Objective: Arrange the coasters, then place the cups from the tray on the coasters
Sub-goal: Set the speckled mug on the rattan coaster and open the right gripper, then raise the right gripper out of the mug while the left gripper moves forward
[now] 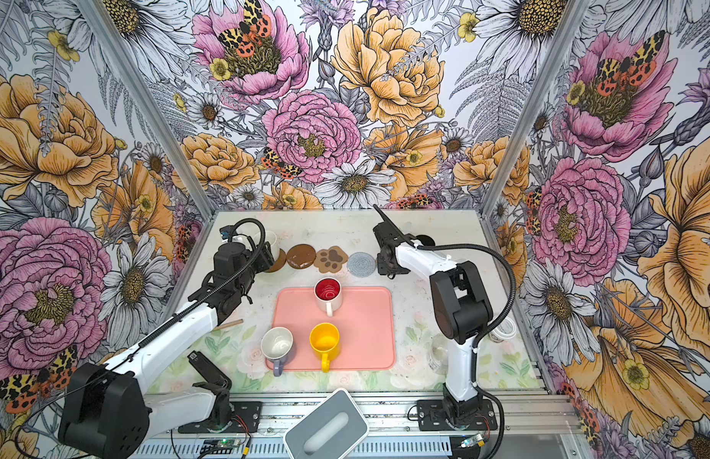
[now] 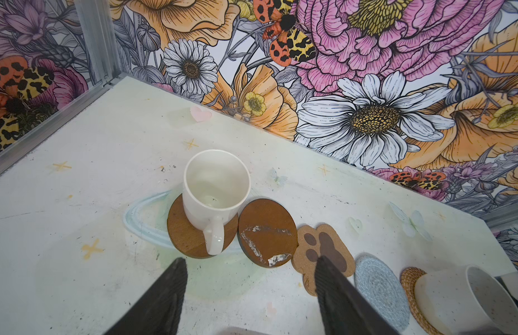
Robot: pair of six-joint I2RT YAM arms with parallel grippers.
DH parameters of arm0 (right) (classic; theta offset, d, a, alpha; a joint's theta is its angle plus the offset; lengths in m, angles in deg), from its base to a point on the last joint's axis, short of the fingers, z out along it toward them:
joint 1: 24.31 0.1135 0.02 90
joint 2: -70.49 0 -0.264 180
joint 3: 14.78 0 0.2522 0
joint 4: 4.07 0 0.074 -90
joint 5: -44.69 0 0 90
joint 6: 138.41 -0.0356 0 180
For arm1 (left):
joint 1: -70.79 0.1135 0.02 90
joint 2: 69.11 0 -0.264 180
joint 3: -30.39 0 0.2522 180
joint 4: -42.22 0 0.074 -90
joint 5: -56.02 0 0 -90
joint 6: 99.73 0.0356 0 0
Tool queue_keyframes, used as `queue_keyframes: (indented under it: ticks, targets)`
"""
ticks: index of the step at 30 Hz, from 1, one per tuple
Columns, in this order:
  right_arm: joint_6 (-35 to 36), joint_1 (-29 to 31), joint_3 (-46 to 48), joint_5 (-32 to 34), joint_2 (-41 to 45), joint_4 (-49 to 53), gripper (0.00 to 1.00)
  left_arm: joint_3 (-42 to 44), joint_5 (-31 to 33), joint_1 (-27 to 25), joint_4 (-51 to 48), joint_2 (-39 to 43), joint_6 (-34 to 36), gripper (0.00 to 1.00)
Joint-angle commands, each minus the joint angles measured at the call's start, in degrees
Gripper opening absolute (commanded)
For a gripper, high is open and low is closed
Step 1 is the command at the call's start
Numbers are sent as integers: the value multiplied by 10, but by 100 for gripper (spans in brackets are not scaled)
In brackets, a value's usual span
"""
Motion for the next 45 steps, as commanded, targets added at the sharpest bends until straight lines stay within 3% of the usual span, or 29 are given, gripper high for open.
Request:
queue_keyframes:
  ticks: [1, 14, 23, 27, 33, 38, 45]
  targets:
    - [-6, -3, 7, 12, 41, -13, 54, 7, -5, 5, 3, 15, -2, 71]
    - [-18, 6, 24, 25, 162, -13, 59, 9, -9, 5, 4, 19, -5, 71]
    - [-52, 65, 21, 78, 253, -30, 57, 13, -13, 4, 6, 26, -7, 71]
    - [-107, 95, 57, 107, 314, -71, 57, 15, -13, 3, 6, 30, -11, 71]
    - [-174, 114, 207, 70, 409, -265, 56, 9, -18, 1, -4, 33, -10, 70]
    - [-173, 118, 231, 29, 403, -297, 54, 1, -23, -10, -18, 39, -19, 70]
    - [-163, 119, 241, 36, 394, -299, 55, -43, -25, -33, -105, 47, -39, 69]
